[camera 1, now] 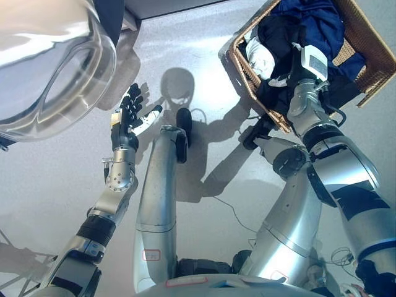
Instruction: Put the clothes in the basket into the washing machine.
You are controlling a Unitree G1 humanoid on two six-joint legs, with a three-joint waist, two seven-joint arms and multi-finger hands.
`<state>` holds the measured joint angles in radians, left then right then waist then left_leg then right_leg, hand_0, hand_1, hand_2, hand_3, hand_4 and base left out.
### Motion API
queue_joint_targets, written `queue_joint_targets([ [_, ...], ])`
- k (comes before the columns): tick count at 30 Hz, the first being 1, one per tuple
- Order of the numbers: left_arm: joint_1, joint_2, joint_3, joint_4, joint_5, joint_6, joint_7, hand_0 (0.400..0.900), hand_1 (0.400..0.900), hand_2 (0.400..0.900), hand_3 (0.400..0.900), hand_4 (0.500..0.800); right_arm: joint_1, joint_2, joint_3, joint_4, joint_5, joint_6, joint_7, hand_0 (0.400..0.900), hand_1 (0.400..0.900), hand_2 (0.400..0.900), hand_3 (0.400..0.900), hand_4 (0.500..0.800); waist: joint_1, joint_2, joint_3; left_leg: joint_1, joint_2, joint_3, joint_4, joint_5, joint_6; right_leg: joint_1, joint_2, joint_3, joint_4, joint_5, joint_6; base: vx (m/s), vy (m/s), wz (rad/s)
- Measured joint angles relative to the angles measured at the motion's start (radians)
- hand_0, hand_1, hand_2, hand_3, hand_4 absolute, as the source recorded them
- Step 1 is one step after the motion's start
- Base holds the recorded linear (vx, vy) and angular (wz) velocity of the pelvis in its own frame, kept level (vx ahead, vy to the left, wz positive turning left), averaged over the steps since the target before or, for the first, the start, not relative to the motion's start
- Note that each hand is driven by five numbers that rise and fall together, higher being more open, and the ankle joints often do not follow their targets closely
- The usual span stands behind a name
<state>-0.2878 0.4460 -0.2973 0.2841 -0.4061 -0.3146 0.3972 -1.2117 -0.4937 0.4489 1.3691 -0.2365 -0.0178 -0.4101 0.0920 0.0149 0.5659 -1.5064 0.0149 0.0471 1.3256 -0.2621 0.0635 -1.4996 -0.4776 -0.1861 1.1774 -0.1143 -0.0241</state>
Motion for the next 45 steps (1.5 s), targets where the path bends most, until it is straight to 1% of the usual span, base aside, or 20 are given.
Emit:
queue_joint_targets([
  [6,0.019,0.001,0.000,-0.002,-0.006,0.003,-0.001,0.900,0.900,0.900,0.900,0.800,-0.008,-0.044,-0.046,-0.012,0.097,-0.012,0.002,0.400,0.400,0.400,0.400,0.500,0.013,0.000,0.000,0.000,0.000,0.000,0.016,-0.006,0.001,0.000,0.002,0.004,0.010,-0.001,0.001,0.01,0.010,-0.02],
  [11,0.021,0.001,0.001,-0.002,-0.007,0.006,-0.001,0.900,0.900,0.900,0.900,0.800,0.007,-0.053,-0.084,-0.022,0.168,-0.027,0.010,0.400,0.400,0.400,0.400,0.500,0.011,0.000,0.000,0.000,0.001,0.001,0.031,-0.014,0.007,0.003,0.003,0.005,0.013,-0.001,0.001,0.02,0.020,-0.09],
  [15,0.024,0.001,0.013,-0.004,-0.006,0.009,0.001,0.900,0.900,0.900,0.900,0.800,0.078,-0.065,-0.110,-0.147,0.254,-0.049,0.011,0.400,0.400,0.400,0.400,0.500,-0.004,0.000,0.000,0.000,0.003,0.004,0.032,-0.018,0.011,0.003,0.004,0.008,0.008,-0.001,0.001,0.03,0.015,-0.16],
  [17,0.037,0.001,0.046,-0.010,-0.006,0.011,0.005,0.900,0.900,0.900,0.900,0.800,0.155,-0.083,-0.124,-0.323,0.312,-0.056,0.013,0.400,0.400,0.400,0.400,0.500,-0.018,-0.001,0.000,-0.002,0.005,0.002,0.029,-0.021,0.011,0.003,0.020,0.007,-0.008,0.002,0.005,0.03,0.010,-0.24],
  [19,0.060,0.001,0.081,-0.031,-0.006,0.026,0.012,0.900,0.900,0.900,0.900,0.800,0.257,-0.100,-0.147,-0.529,0.379,-0.065,0.012,0.400,0.400,0.400,0.400,0.500,-0.040,-0.002,0.000,-0.004,0.014,0.004,0.029,-0.029,0.013,0.001,0.037,0.012,-0.019,0.006,0.013,0.02,0.001,-0.13],
  [20,0.070,0.000,0.101,-0.036,-0.006,0.028,0.015,0.900,0.900,0.900,0.900,0.800,0.314,-0.103,-0.160,-0.628,0.405,-0.085,0.010,0.400,0.400,0.400,0.400,0.500,-0.046,-0.002,0.000,-0.005,0.017,0.004,0.029,-0.031,0.012,0.002,0.043,0.010,-0.024,0.008,0.015,0.03,-0.012,-0.08],
  [21,0.070,0.000,0.105,-0.037,-0.007,0.031,0.022,0.900,0.900,0.900,0.900,0.800,0.352,-0.112,-0.164,-0.686,0.426,-0.102,0.009,0.400,0.400,0.400,0.400,0.500,-0.061,-0.003,0.000,-0.003,0.021,0.006,0.030,-0.036,0.012,0.003,0.044,0.011,-0.026,0.008,0.016,0.04,-0.007,-0.09],
  [22,0.074,-0.002,0.117,-0.045,-0.006,0.031,0.023,0.900,0.900,0.900,0.900,0.800,0.423,-0.115,-0.202,-0.782,0.459,-0.101,0.016,0.400,0.400,0.400,0.400,0.500,-0.072,-0.004,0.001,-0.004,0.021,0.007,0.030,-0.040,0.015,0.000,0.047,0.012,-0.028,0.009,0.018,0.03,-0.016,-0.03],
  [23,0.078,-0.002,0.121,-0.055,-0.007,0.030,0.030,0.900,0.900,0.900,0.900,0.800,0.511,-0.113,-0.257,-0.920,0.509,-0.129,0.019,0.400,0.400,0.400,0.400,0.500,-0.079,-0.005,0.001,-0.007,0.020,0.006,0.030,-0.042,0.013,-0.001,0.048,0.013,-0.028,0.010,0.019,0.00,0.000,0.00],
  [24,0.085,-0.001,0.127,-0.055,-0.007,0.031,0.033,0.900,0.900,0.900,0.900,0.800,0.572,-0.110,-0.283,-0.997,0.551,-0.155,0.025,0.400,0.400,0.400,0.400,0.500,-0.089,-0.005,0.001,-0.007,0.021,0.004,0.031,-0.045,0.010,0.000,0.051,0.012,-0.029,0.009,0.020,0.00,0.000,0.00],
  [26,0.100,-0.003,0.137,-0.061,-0.013,0.032,0.034,0.900,0.900,0.900,0.900,0.800,0.662,-0.109,-0.324,-1.128,0.676,-0.191,0.046,0.400,0.400,0.400,0.400,0.500,-0.119,-0.005,0.001,-0.006,0.023,0.003,0.031,-0.050,0.009,0.003,0.056,0.010,-0.035,0.009,0.020,0.01,0.000,-0.02],
  [28,0.104,-0.003,0.137,-0.063,-0.028,0.037,0.034,0.900,0.900,0.900,0.900,0.800,0.716,-0.108,-0.332,-1.205,0.787,-0.241,0.075,0.400,0.400,0.400,0.400,0.500,-0.145,-0.006,0.000,-0.006,0.029,0.003,0.030,-0.053,0.013,0.006,0.061,0.008,-0.042,0.011,0.024,0.00,0.000,0.00],
  [30,0.107,0.007,0.144,-0.063,-0.028,0.053,0.029,0.900,0.900,0.900,0.900,0.800,0.730,-0.098,-0.335,-1.243,0.888,-0.258,0.105,0.400,0.400,0.400,0.400,0.500,-0.154,-0.007,0.000,-0.006,0.037,0.002,0.025,-0.055,0.015,0.007,0.071,0.006,-0.054,0.011,0.025,0.00,0.000,0.00],
  [32,0.107,-0.006,0.157,-0.063,-0.033,0.058,0.030,0.900,0.900,0.900,0.900,0.800,0.726,-0.067,-0.332,-1.266,0.982,-0.266,0.132,0.400,0.400,0.400,0.400,0.500,-0.159,-0.007,0.000,0.001,0.036,-0.003,-0.003,-0.047,0.011,0.017,0.074,-0.010,-0.085,0.012,0.025,0.02,-0.034,0.04],
  [35,0.114,-0.017,0.159,-0.062,-0.050,0.067,0.029,0.900,0.900,0.900,0.900,0.800,0.706,-0.017,-0.293,-1.270,1.126,-0.268,0.179,0.400,0.400,0.400,0.400,0.500,-0.157,-0.008,0.000,0.032,0.035,-0.019,-0.047,-0.035,0.000,0.062,0.073,-0.048,-0.130,0.012,0.025,0.04,-0.046,0.09],
  [37,0.116,-0.023,0.158,-0.063,-0.069,0.071,0.028,0.900,0.900,0.900,0.900,0.800,0.668,0.012,-0.252,-1.269,1.205,-0.269,0.201,0.400,0.400,0.400,0.400,0.500,-0.155,-0.010,-0.001,0.058,0.031,-0.023,-0.076,-0.028,-0.003,0.091,0.073,-0.056,-0.146,0.012,0.025,0.03,-0.027,0.09],
  [39,0.117,-0.030,0.157,-0.060,-0.083,0.072,0.024,0.900,0.900,0.900,0.900,0.800,0.591,0.032,-0.194,-1.259,1.262,-0.268,0.215,0.400,0.400,0.400,0.400,0.500,-0.153,-0.012,-0.003,0.080,0.029,-0.025,-0.098,-0.020,-0.011,0.108,0.073,-0.065,-0.158,0.012,0.025,0.04,-0.024,0.07],
  [42,0.118,-0.032,0.156,-0.060,-0.126,0.071,0.004,0.900,0.900,0.900,0.900,0.800,0.378,0.055,-0.107,-1.186,1.279,-0.264,0.223,0.400,0.400,0.400,0.400,0.500,-0.141,-0.012,-0.003,0.109,0.027,-0.027,-0.140,-0.008,-0.023,0.134,0.074,-0.074,-0.184,0.015,0.020,0.04,-0.020,0.05],
  [44,0.109,-0.043,0.150,-0.055,-0.154,0.071,-0.006,0.900,0.900,0.900,0.900,0.800,0.243,0.085,-0.097,-1.108,1.278,-0.261,0.220,0.400,0.400,0.400,0.400,0.500,-0.124,-0.014,-0.004,0.135,0.029,-0.023,-0.164,-0.003,-0.032,0.155,0.076,-0.080,-0.196,0.023,0.018,0.06,-0.007,0.06],
  [45,0.107,-0.040,0.144,-0.052,-0.164,0.071,-0.014,0.900,0.900,0.900,0.900,0.800,0.165,0.118,-0.098,-1.046,1.277,-0.263,0.219,0.400,0.400,0.400,0.400,0.500,-0.110,-0.014,-0.004,0.150,0.030,-0.023,-0.179,0.000,-0.036,0.170,0.076,-0.086,-0.207,0.026,0.013,0.06,-0.011,0.09],
])
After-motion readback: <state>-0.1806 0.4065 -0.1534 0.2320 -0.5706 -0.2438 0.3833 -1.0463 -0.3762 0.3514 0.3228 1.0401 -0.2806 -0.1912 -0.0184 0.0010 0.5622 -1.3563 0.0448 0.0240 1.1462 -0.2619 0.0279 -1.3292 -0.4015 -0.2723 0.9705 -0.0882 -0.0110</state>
